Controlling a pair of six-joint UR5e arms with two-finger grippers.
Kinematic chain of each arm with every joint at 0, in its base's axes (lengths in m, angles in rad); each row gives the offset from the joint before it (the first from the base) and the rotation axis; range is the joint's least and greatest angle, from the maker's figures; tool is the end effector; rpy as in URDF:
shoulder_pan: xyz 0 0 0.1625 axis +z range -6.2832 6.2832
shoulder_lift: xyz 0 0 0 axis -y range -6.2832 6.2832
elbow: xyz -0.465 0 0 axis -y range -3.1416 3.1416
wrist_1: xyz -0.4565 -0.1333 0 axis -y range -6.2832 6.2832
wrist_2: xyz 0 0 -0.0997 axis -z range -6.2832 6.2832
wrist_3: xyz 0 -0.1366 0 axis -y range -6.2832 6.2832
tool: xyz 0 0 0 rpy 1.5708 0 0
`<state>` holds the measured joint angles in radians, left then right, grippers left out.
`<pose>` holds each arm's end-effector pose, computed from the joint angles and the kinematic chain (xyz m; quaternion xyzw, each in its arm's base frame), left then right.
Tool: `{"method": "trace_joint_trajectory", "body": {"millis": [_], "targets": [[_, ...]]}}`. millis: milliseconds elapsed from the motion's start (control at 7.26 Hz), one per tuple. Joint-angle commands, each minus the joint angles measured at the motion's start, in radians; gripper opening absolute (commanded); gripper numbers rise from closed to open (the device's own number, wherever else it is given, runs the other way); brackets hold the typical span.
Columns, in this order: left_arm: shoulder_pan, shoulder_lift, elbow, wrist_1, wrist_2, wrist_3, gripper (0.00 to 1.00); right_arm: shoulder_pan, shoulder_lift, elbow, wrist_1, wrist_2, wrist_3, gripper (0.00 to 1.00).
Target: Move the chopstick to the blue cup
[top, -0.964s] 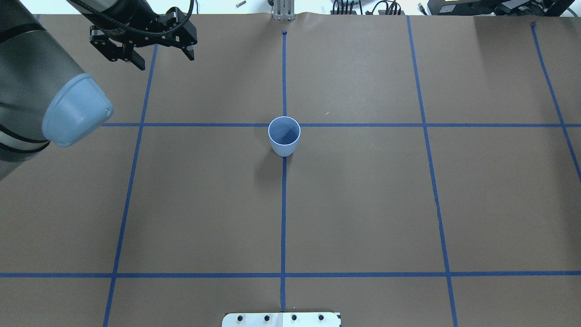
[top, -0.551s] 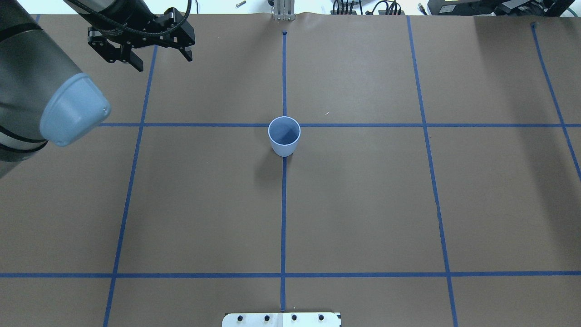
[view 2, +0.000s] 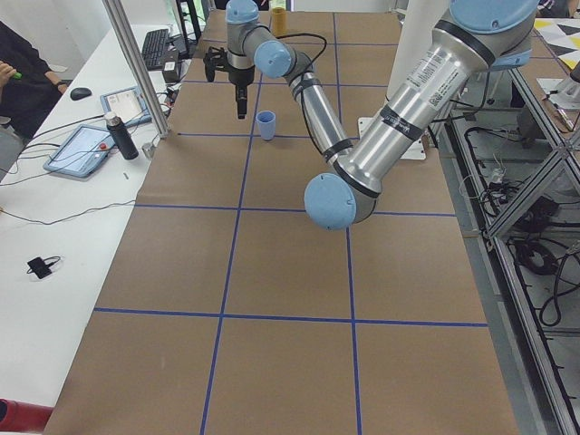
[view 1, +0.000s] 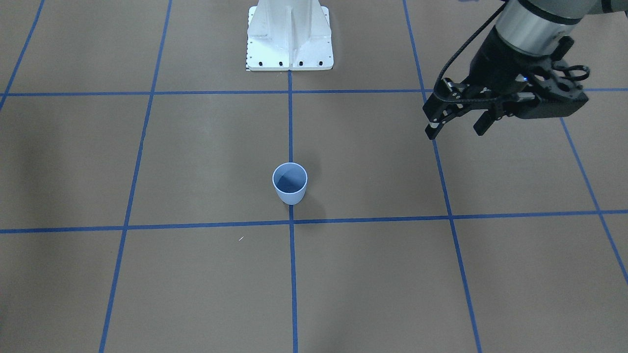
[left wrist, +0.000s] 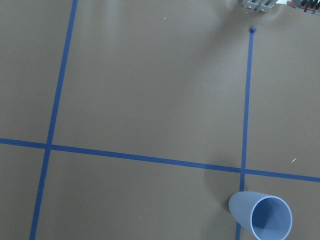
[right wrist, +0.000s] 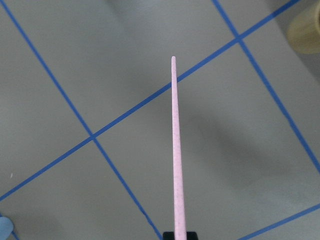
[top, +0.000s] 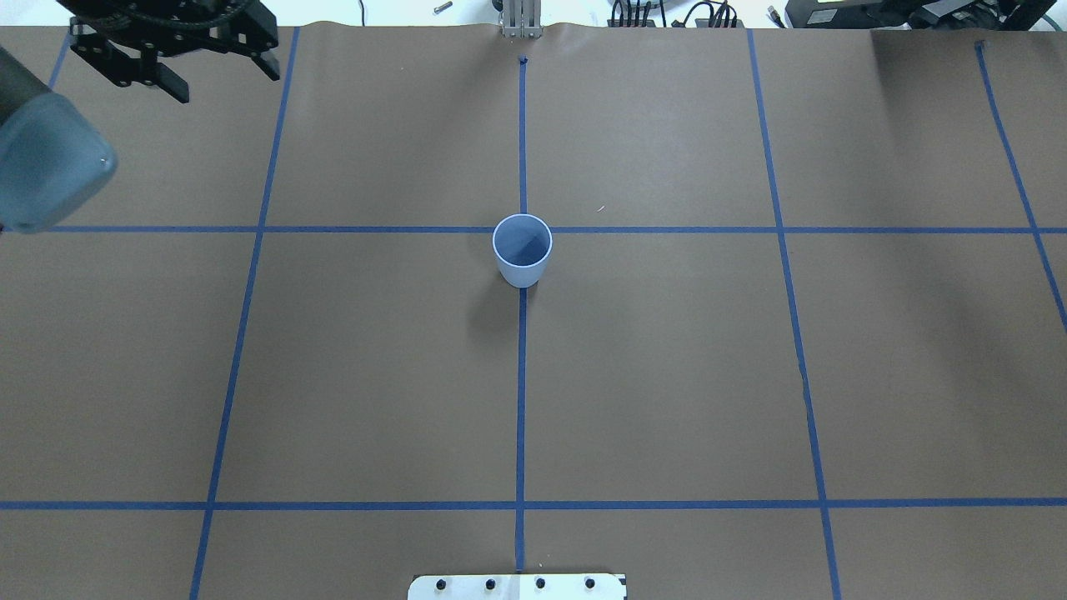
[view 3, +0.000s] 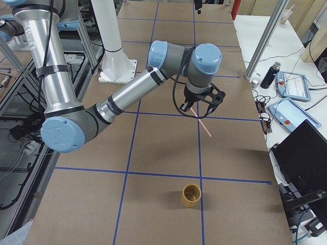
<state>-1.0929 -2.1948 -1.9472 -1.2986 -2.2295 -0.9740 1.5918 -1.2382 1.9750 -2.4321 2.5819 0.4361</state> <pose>0.2615 -0.6129 0.1699 0.0514 0.4497 -0.1054 0.8854 0.0297 -0.5793 0.3796 -0.1529 -0.4618 0.2272 0.8437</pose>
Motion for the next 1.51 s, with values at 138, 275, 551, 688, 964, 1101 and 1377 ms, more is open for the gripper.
{"method": "trace_joint_trajectory", "body": {"millis": [138,275,551,688,964,1101,1377], "targets": [[-0.100,0.154,-0.009,-0.010,-0.009,0.132,0.99,-0.344,0.339,-0.056,0.336,0.008,0.640,0.00],[-0.111,0.203,-0.003,-0.008,-0.007,0.214,0.99,-0.436,0.397,-0.098,0.496,-0.023,0.829,0.00],[-0.188,0.295,0.031,-0.010,-0.007,0.461,0.99,-0.605,0.514,-0.130,0.539,-0.057,0.944,0.00],[-0.191,0.297,0.034,-0.010,-0.009,0.463,0.99,-0.657,0.545,-0.128,0.539,-0.055,0.949,0.00],[-0.189,0.300,0.042,-0.011,-0.007,0.463,0.99,-0.758,0.549,-0.136,0.542,-0.060,0.964,0.00],[-0.189,0.302,0.057,-0.013,-0.007,0.465,0.99,-0.762,0.549,-0.171,0.589,-0.058,0.964,0.00],[-0.185,0.302,0.079,-0.014,-0.006,0.465,0.99,-0.792,0.548,-0.272,0.685,-0.052,0.967,0.00]]}}
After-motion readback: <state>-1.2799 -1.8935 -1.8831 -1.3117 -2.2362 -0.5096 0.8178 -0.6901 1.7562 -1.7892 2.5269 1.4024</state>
